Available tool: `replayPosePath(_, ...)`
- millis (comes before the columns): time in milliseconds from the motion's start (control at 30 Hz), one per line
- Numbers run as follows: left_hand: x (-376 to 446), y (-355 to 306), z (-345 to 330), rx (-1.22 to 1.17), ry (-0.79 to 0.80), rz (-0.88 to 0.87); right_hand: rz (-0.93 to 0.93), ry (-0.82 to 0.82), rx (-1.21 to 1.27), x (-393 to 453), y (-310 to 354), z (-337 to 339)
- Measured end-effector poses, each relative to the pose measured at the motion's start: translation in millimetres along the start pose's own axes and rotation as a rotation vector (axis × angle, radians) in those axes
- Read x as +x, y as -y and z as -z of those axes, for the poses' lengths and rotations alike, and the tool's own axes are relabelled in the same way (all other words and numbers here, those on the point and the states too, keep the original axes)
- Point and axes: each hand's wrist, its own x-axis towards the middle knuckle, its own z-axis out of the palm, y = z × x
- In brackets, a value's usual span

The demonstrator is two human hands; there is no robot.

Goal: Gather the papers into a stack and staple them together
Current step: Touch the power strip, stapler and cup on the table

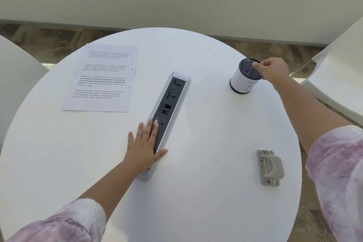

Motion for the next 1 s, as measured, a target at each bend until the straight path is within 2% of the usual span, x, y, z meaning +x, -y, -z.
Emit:
replayPosePath(233,1,1,0,0.007,0.008,0.003,0.038,0.008,-0.028,3,2,-2)
replayPosePath(467,0,0,1,-0.007,0.013,0.001,0.077,-0.056,0.094,-15,-3,5)
replayPosePath(533,1,0,1,0.000,0.012,0.003,0.085,0.017,0.076,-30,-9,6)
replayPosePath(667,1,0,-1,-0.012,-0.008,-0.001,0.066,0.262,-0.203,-73,-40,-1)
replayPosePath(733,1,1,-3,-0.004,-0.020,0.007,0.036,0.325,-0.298,-97,-62,-4)
replayPosePath(900,2,2,-1,0.026,0.003,0.020,-0.104,0.354,-0.377,-133,-112,-5)
replayPosePath(1000,2,1,-1,0.027,0.018,0.021,-0.109,0.313,-0.377,-144,-122,-5)
